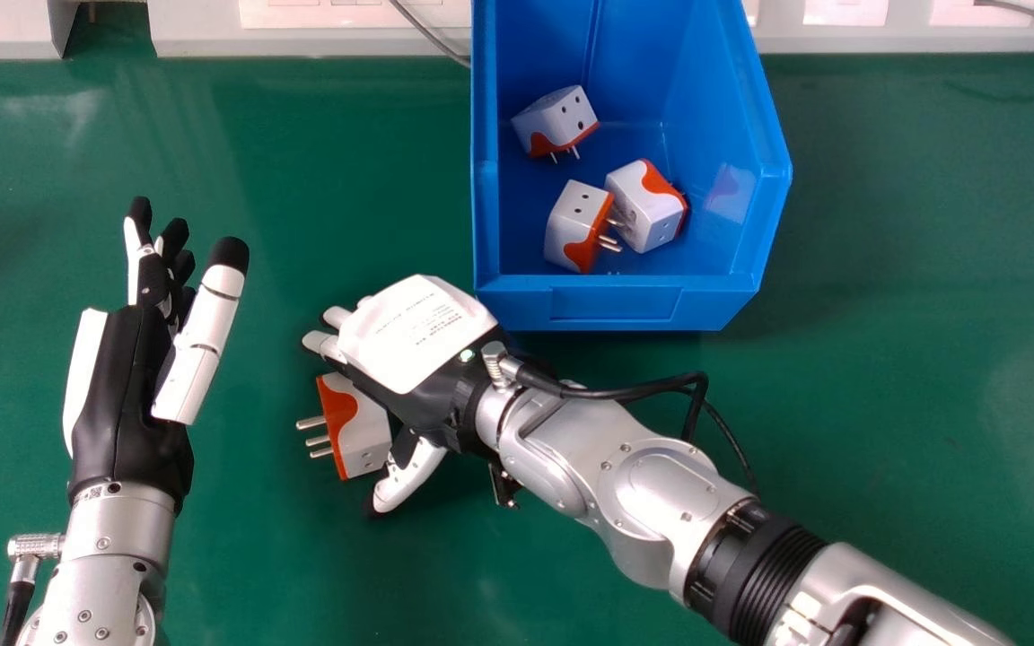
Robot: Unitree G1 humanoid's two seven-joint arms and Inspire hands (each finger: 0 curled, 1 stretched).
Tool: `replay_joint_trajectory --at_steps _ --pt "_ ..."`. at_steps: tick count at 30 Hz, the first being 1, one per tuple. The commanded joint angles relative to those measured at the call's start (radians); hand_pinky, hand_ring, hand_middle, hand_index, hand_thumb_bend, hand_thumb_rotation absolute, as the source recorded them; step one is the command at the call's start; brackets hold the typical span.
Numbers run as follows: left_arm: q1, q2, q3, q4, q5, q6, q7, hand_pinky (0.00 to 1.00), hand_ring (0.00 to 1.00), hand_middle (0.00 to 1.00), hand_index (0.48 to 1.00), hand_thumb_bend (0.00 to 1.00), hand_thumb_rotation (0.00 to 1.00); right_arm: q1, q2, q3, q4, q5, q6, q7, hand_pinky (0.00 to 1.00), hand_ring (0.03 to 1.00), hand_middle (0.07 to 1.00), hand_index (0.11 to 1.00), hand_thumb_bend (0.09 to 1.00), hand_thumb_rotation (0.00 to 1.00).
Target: Pick all objects and put in blue box
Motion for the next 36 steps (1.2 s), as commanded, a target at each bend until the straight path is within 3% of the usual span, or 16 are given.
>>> replay_joint_trajectory --at_steps 1,10,17,24,28,36 --pt "0.009 -0.002 -0.006 -0.037 0.007 -0.002 0.008 1.00 1.00 1.00 1.000 0.58 0.80 -0.033 0.017 0.000 -0.002 0.014 -0.008 -0.016 0.83 0.932 0.954 0.927 0.535 0.48" --pt "0.012 -0.010 -0.004 -0.053 -0.004 0.018 0.006 1.00 1.00 1.00 1.000 0.57 0.80 -0.035 0.017 0.020 0.023 0.009 -0.009 -0.028 0.82 0.931 0.955 0.924 0.532 0.48" --pt "0.018 -0.017 -0.008 -0.076 -0.005 0.030 0.006 1.00 1.00 1.00 1.000 0.58 0.80 -0.040 0.016 0.047 0.022 0.007 -0.004 -0.023 0.81 0.926 0.952 0.917 0.544 0.49" --pt "0.019 -0.022 -0.014 -0.085 -0.003 0.034 0.008 1.00 1.00 1.00 1.000 0.58 0.80 -0.037 0.025 0.044 0.023 0.028 -0.009 -0.017 0.81 0.925 0.954 0.915 0.548 0.50" --pt "0.020 -0.024 -0.011 -0.084 -0.005 0.033 0.008 1.00 1.00 1.00 1.000 0.58 0.80 -0.036 0.027 0.037 0.021 0.042 -0.022 -0.022 0.81 0.926 0.956 0.914 0.544 0.50" --pt "0.021 -0.032 -0.015 -0.088 0.010 0.025 0.021 1.00 1.00 1.00 1.000 0.57 0.80 -0.016 0.023 0.034 0.009 0.064 -0.059 -0.034 0.82 0.932 0.960 0.924 0.538 0.49"
